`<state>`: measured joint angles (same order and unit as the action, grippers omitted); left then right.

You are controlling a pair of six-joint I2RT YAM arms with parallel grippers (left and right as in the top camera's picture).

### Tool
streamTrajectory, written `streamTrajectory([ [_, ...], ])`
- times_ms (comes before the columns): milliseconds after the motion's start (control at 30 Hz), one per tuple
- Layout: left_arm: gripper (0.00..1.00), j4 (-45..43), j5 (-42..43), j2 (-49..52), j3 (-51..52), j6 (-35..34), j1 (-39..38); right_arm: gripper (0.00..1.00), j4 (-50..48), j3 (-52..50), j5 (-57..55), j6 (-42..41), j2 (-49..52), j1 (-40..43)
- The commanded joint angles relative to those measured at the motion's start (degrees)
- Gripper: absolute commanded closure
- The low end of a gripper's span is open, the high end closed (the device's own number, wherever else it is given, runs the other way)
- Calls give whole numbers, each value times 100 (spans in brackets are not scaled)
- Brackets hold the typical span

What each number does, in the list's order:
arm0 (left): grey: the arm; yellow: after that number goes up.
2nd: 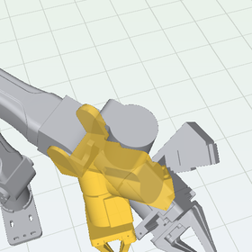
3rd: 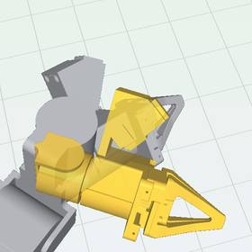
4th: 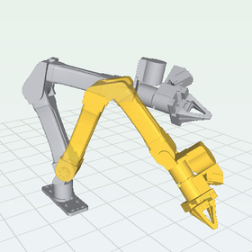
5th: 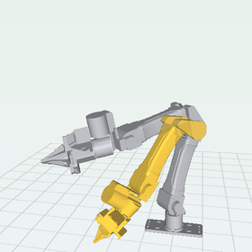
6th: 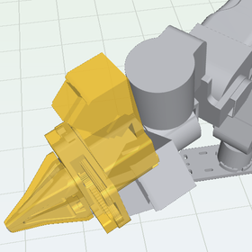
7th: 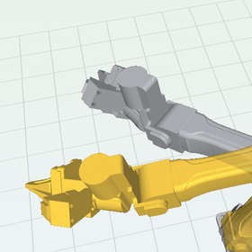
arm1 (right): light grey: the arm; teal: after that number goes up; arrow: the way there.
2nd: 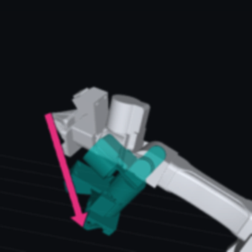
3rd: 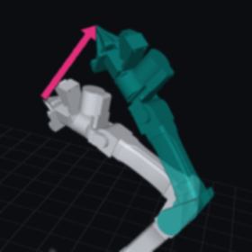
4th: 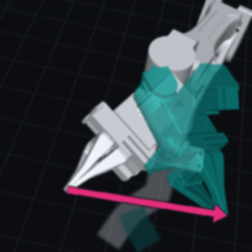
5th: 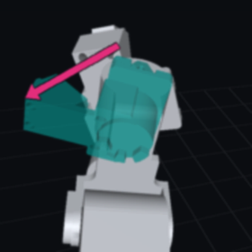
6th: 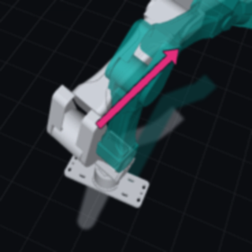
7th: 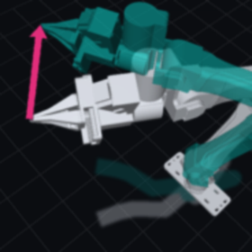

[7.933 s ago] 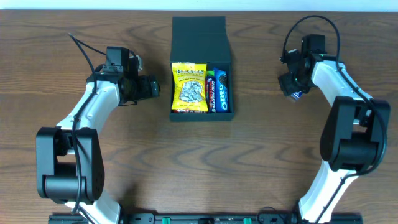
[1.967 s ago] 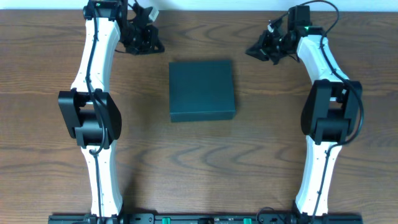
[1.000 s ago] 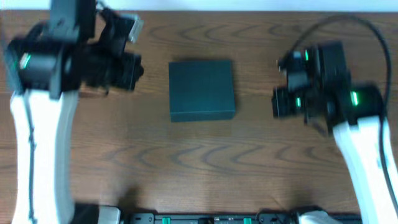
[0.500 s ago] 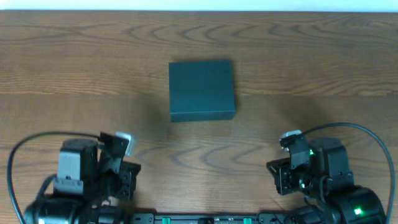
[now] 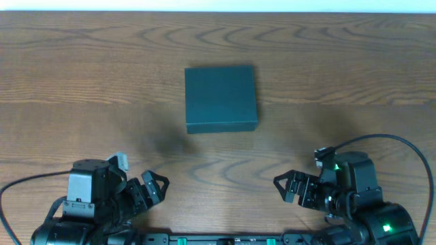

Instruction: Pack container

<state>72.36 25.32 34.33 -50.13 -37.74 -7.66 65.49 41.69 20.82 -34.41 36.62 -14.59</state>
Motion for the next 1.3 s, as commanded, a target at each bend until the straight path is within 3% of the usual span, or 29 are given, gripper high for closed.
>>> streamTrajectory([
  [0,5,24,13,-28,9,-815,13,1,-11,-42,42,-455,-24,-44],
  [300,5,151,-662,-31,11,-573,13,1,-9,-42,42,-455,-24,-44],
  [467,5,-155,-1965,-28,31,-509,13,1,-9,-42,42,-455,-24,-44],
  [567,5,-1064,-2551,-63,201,680,13,1,-11,-42,42,-455,-24,-44],
  [667,5,-2002,-2597,-251,557,2140,164,1,-9,-42,42,-455,-24,-44],
  [767,5,-2785,-2599,-603,1198,3060,417,1,-11,-42,42,-452,-24,-44],
  [1000,5,-4109,-2616,-1766,3071,3171,944,1,-9,-42,42,-455,-24,-44],
  [1267,5,-4415,-2376,-2614,3941,3130,994,1,-9,-42,42,-455,-24,-44],
])
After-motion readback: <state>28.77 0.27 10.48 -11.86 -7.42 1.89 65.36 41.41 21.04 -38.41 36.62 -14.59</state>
